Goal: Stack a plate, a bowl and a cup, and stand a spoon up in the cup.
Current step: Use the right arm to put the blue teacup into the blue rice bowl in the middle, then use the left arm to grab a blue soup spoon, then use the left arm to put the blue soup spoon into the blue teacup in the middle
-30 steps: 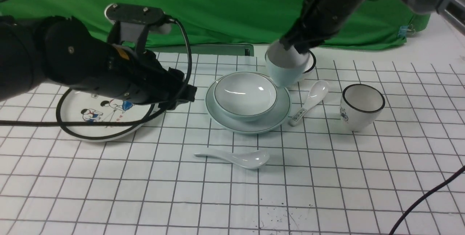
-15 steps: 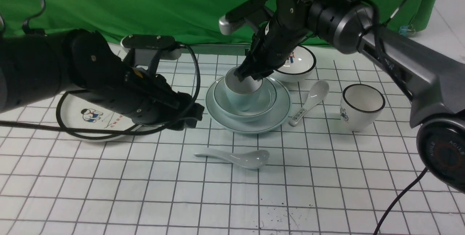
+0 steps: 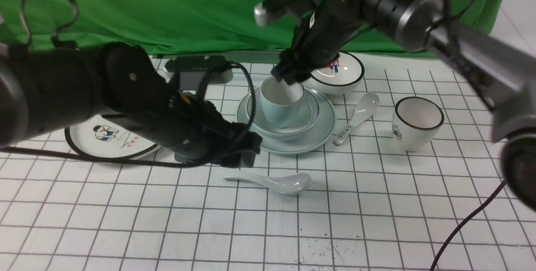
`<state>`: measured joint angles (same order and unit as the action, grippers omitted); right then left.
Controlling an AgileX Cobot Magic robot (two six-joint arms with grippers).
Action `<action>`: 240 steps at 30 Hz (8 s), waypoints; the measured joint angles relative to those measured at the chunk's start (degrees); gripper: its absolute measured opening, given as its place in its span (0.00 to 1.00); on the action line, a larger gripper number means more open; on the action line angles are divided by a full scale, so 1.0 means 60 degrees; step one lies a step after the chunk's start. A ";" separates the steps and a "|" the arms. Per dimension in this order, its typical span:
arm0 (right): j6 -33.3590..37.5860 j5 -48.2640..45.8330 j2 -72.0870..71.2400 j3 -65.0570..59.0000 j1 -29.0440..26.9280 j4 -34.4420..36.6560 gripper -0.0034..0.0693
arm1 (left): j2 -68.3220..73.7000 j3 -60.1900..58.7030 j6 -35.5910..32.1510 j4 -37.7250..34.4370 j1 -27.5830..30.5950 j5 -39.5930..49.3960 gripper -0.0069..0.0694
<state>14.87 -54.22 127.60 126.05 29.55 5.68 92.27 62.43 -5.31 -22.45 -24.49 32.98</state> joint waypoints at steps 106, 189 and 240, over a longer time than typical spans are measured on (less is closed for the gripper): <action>-0.2693 0.2343 -1.1029 -1.5391 0.1043 -0.1530 0.17 | 0.1439 -0.0828 0.0094 0.5156 0.3764 0.0155 0.54; -0.2261 0.2839 -1.1029 -1.5391 0.1043 -0.1530 0.22 | 0.3441 0.2328 -0.3423 0.5343 0.5018 0.3181 0.08; -0.2232 0.3034 -1.1128 -1.5391 0.1043 -0.1530 0.22 | 0.3846 0.3825 -1.0921 -0.8478 0.0086 -0.4104 0.35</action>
<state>1.48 -36.01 60.83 33.70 35.81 -3.50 115.34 85.38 -70.84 -73.32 -23.98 8.35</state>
